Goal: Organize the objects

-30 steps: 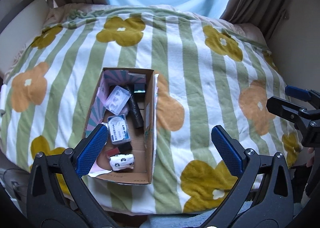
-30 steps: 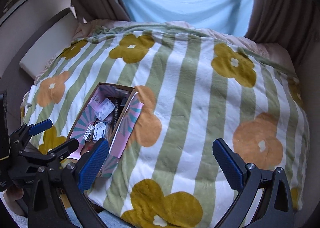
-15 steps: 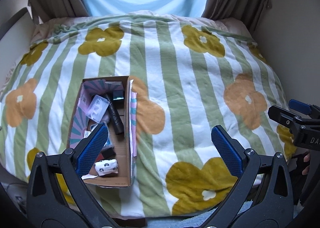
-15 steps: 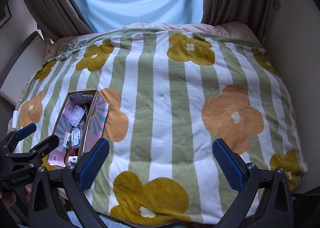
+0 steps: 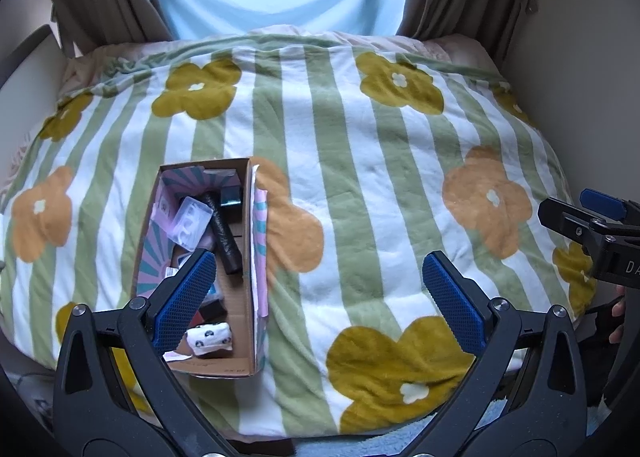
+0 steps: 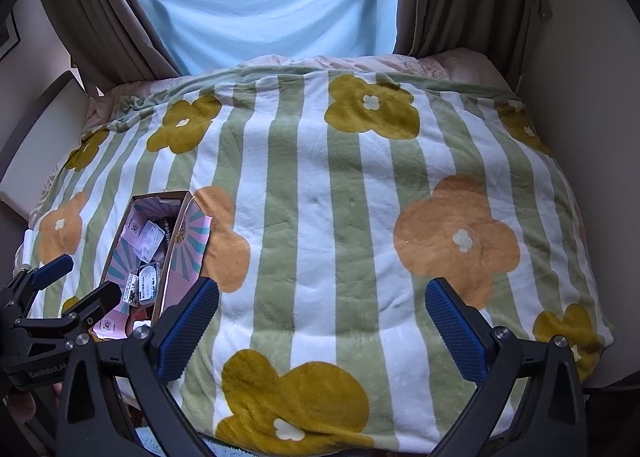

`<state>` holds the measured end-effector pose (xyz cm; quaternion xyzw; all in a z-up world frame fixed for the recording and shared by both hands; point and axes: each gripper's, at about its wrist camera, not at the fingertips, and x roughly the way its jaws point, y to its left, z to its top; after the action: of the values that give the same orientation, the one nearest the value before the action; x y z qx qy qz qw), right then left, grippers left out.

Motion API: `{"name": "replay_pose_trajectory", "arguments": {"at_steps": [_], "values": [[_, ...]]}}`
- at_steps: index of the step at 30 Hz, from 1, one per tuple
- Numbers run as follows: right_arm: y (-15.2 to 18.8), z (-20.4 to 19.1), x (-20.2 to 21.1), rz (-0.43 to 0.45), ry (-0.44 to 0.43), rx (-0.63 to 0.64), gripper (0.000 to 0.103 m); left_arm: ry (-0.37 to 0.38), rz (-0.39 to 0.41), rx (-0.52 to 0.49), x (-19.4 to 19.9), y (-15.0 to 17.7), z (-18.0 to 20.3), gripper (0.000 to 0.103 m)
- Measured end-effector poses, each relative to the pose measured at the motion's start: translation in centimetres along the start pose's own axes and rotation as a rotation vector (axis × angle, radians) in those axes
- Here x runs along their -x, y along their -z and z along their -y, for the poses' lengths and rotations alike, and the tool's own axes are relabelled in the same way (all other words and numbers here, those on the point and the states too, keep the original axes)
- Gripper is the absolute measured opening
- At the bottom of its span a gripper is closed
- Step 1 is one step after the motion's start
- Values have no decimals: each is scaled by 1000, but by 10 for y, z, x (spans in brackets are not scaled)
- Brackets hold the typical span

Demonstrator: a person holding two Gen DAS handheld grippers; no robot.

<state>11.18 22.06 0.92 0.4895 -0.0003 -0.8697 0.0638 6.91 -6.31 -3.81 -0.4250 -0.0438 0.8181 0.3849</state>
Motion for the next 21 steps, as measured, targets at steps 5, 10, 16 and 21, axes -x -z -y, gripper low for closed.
{"name": "replay_pose_trajectory", "arguments": {"at_steps": [5,10,16,21], "values": [[-5,-1,0,3,-2,6,102,-4,-2,0,1,-1,1,103],[-7,-1,1,5,0,5,103,-6,-7,2,0,-4,0,103],[-11,-1,1,3,4,4,102,-16,-10,2,-3,-9,-1,103],[-12,0,0,5,3,7,103,-21,-11,0,-6,-10,-3,103]]}}
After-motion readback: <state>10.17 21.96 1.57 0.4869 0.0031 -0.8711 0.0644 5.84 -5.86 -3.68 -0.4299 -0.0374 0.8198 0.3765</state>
